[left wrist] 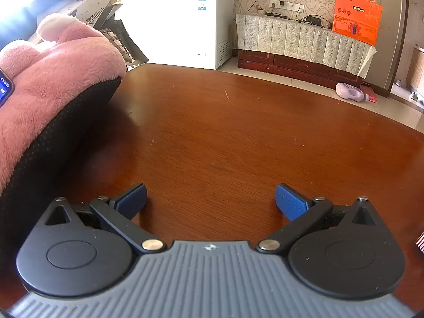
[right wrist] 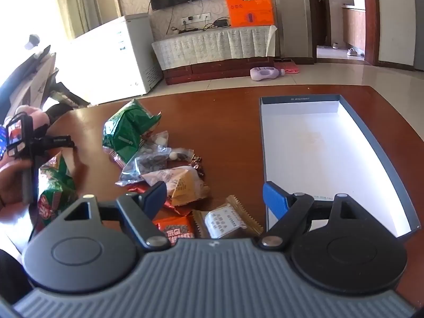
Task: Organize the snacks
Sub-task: 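Move both grippers over the pile of snack packets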
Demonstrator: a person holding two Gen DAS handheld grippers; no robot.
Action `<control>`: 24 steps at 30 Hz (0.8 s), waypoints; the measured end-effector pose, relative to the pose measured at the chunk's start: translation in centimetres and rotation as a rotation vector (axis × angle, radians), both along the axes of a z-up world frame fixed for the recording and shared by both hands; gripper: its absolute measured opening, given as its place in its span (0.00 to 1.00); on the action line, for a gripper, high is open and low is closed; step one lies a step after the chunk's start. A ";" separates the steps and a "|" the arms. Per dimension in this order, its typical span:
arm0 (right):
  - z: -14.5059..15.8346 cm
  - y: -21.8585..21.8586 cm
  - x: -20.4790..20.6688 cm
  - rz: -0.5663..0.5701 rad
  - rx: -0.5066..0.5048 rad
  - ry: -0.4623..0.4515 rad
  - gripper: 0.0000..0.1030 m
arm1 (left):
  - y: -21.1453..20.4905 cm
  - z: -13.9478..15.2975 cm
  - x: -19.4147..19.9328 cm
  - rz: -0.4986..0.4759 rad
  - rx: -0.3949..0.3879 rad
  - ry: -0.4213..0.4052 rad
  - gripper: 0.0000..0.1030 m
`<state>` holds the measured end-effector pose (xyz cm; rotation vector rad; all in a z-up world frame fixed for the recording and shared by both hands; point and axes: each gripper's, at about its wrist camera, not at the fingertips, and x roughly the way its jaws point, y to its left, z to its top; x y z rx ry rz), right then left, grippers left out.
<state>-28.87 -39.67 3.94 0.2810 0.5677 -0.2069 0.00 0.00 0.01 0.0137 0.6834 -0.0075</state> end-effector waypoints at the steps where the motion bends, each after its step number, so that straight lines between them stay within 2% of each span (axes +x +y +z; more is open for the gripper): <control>1: -0.1 0.0 0.0 0.002 0.002 -0.001 0.79 | 0.0 0.0 0.0 0.000 -0.001 -0.001 1.00; 4: -0.3 0.1 0.0 0.014 0.001 -0.011 0.79 | 0.2 0.0 -0.1 -0.027 0.003 0.014 1.00; 6: 0.2 -0.1 -0.3 0.017 -0.009 -0.021 0.79 | 0.2 0.4 0.5 -0.049 0.008 0.052 1.00; 8: 1.2 -0.5 -0.6 0.009 -0.006 -0.038 0.79 | 0.3 1.2 0.1 0.000 0.038 0.053 1.00; 11: 2.0 -0.4 -1.5 0.001 0.006 -0.064 0.79 | 0.2 3.6 -3.7 -0.017 0.025 -0.099 1.00; 14: 1.5 -0.1 -1.1 0.012 -0.007 -0.082 0.79 | -1.0 7.1 -7.0 -0.074 0.011 -0.143 1.00; 17: 1.8 0.4 -1.7 0.017 -0.047 -0.096 0.79 | -3.0 12.1 -11.7 -0.161 -0.049 -0.237 1.00; 18: 1.9 0.6 -1.8 0.025 -0.053 -0.098 0.79 | -3.9 13.7 -13.4 -0.204 -0.069 -0.252 1.00; 20: 1.6 1.0 -2.1 0.042 -0.067 -0.098 0.79 | -6.3 15.8 -17.6 -0.269 -0.060 -0.280 1.00; 24: 0.6 2.0 -2.2 0.106 -0.098 -0.064 0.79 | -11.6 16.3 -24.8 -0.345 -0.058 -0.284 1.00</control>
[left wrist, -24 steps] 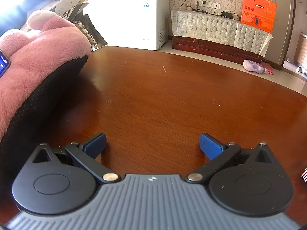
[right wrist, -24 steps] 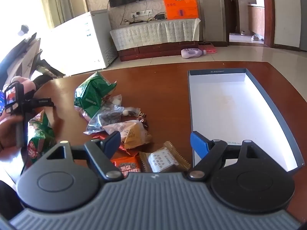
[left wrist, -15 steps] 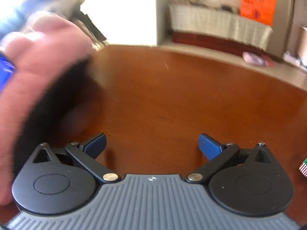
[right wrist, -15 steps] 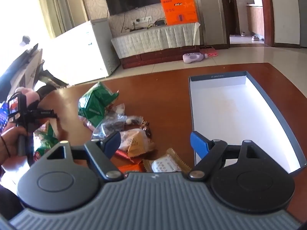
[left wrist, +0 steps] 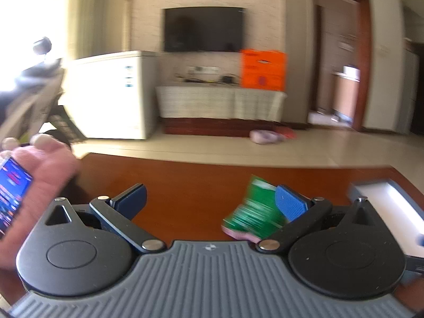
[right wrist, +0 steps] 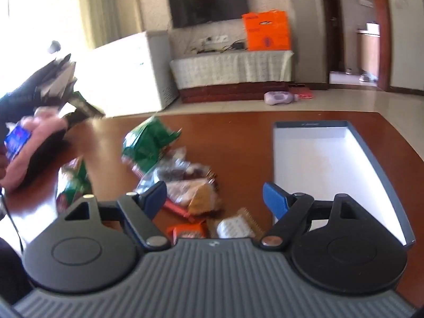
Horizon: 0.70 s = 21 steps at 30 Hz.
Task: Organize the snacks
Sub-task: 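Move both grippers over the pile of snack packets, then grasp the green-and-red chip bag with the left gripper while the right gripper grasps the orange packet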
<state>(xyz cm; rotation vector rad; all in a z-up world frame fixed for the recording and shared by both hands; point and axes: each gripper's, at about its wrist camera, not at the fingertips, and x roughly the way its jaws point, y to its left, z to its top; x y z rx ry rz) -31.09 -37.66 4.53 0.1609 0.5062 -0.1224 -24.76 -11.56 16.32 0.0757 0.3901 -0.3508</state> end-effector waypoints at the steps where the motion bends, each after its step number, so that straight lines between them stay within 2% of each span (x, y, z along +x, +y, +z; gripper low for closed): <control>1: -0.2 0.4 -0.1 0.013 -0.008 0.008 0.79 | -1.3 -0.5 -1.8 -0.007 -0.017 0.012 1.00; 4: -0.6 1.8 -0.7 0.121 -0.004 0.027 0.79 | -4.3 -3.0 -7.0 -0.037 -0.034 0.025 1.00; 7: -1.3 3.6 -0.4 0.195 -0.070 0.061 0.78 | -5.9 -6.9 -10.2 -0.049 0.045 0.003 1.00; 9: -2.0 4.0 0.3 0.215 -0.070 0.104 0.77 | -6.3 -8.1 -10.6 -0.082 0.087 0.024 1.00; 10: -2.4 4.1 0.5 0.218 -0.062 0.121 0.71 | -6.5 -8.6 -10.7 -0.087 0.097 0.024 1.00; 11: -2.8 4.0 0.8 0.219 -0.054 0.138 0.69 | -5.4 -8.6 -10.1 -0.087 0.101 0.024 1.00; 14: -3.3 3.9 1.1 0.205 -0.032 0.158 0.63 | -5.8 -9.4 -9.2 -0.079 0.105 0.062 1.00; 17: -3.6 3.8 1.6 0.201 -0.036 0.164 0.63 | -4.4 -8.9 -8.2 -0.046 0.073 0.101 1.00; 21: -4.1 3.7 2.8 0.161 -0.057 0.190 0.63 | -4.2 -9.3 -7.5 0.005 0.072 0.103 1.00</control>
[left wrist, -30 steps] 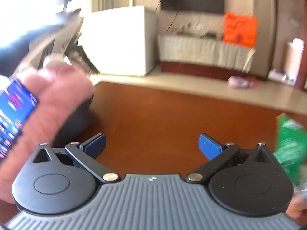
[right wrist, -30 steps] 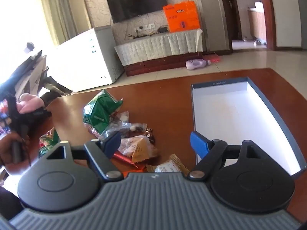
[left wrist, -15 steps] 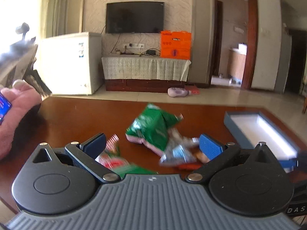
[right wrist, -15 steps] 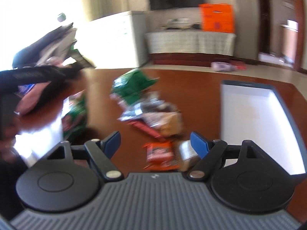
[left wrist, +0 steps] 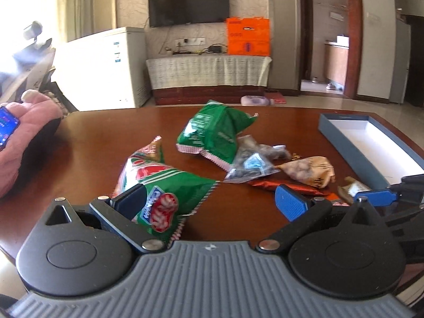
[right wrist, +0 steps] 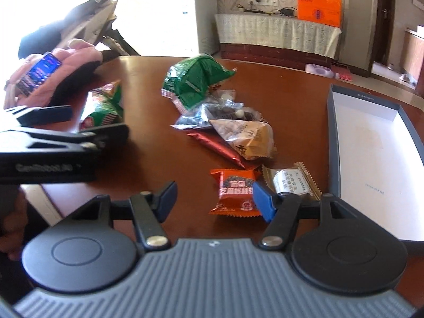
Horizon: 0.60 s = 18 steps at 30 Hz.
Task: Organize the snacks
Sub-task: 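Grasp the green-and-red chip bag with the left gripper while the right gripper grasps the orange packet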
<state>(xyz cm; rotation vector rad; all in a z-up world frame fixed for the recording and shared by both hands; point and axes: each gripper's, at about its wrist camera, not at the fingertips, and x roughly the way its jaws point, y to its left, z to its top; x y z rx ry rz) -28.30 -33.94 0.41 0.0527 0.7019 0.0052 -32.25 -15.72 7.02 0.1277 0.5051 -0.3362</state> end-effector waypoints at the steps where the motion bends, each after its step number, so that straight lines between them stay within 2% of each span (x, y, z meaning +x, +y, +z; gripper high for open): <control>1: -0.2 -0.1 0.3 -0.015 -0.001 0.007 0.63 | 0.3 0.1 0.0 0.012 -0.001 0.001 1.00; 7: -1.5 0.5 1.9 -0.041 0.002 0.063 0.65 | 1.5 -0.9 2.3 0.055 -0.006 0.024 1.00; 12: -1.6 1.9 2.4 0.037 0.046 0.053 0.64 | 1.3 -2.4 5.0 0.051 0.015 0.049 1.00; 18: -2.2 2.7 3.4 0.035 -0.012 0.056 0.63 | 1.2 -3.5 6.4 0.033 0.055 0.045 1.00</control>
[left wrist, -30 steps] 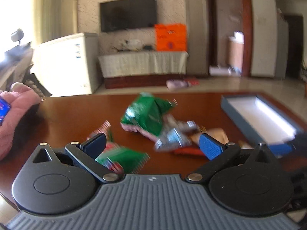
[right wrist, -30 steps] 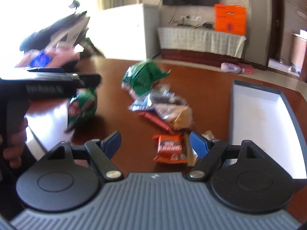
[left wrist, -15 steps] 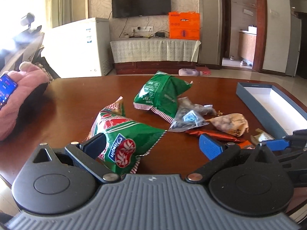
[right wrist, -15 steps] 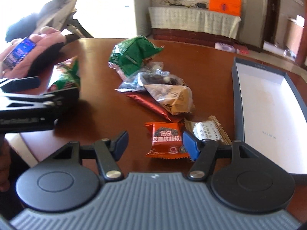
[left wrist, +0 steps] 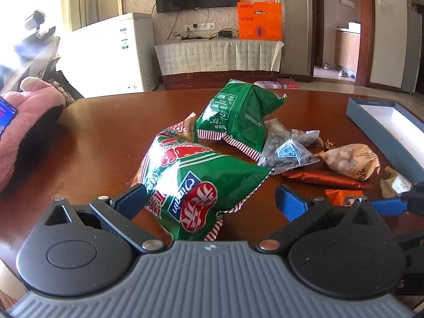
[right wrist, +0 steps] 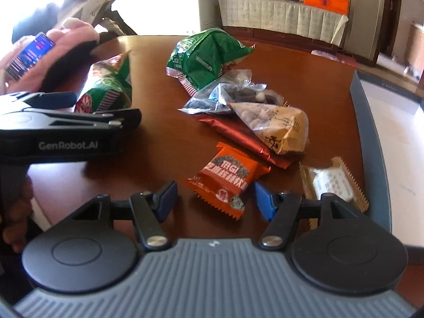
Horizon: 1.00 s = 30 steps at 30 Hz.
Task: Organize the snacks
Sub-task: 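Grasp the green-and-red chip bag with the left gripper while the right gripper grasps the orange packet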
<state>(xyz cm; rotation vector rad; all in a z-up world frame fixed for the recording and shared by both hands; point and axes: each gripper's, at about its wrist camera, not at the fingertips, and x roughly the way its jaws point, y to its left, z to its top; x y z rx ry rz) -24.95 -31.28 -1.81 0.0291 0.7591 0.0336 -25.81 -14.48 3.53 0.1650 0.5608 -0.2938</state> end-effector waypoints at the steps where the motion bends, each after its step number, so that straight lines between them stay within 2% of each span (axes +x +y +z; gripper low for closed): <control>1: 0.0 0.0 0.1 -0.003 0.004 -0.001 0.61 | 0.1 -0.1 0.3 0.000 0.001 -0.003 1.00; 9: 0.0 -0.6 0.3 -0.036 0.046 -0.018 0.60 | -0.1 -1.0 1.7 -0.006 0.019 -0.022 1.00; 13: -0.1 -0.5 0.4 -0.042 0.033 -0.033 0.60 | -0.6 -1.3 1.9 -0.021 0.023 -0.033 1.00; 15: -0.1 -0.6 0.5 -0.041 0.025 -0.039 0.59 | -0.8 -1.6 2.1 -0.034 0.030 -0.037 1.00; 21: 0.0 -1.4 0.3 -0.055 0.033 -0.048 0.47 | -1.3 -2.0 2.2 -0.092 0.021 -0.038 1.00; 30: 0.0 -1.7 0.2 -0.052 0.034 -0.040 0.46 | -1.5 -2.2 2.5 -0.105 0.019 -0.034 1.00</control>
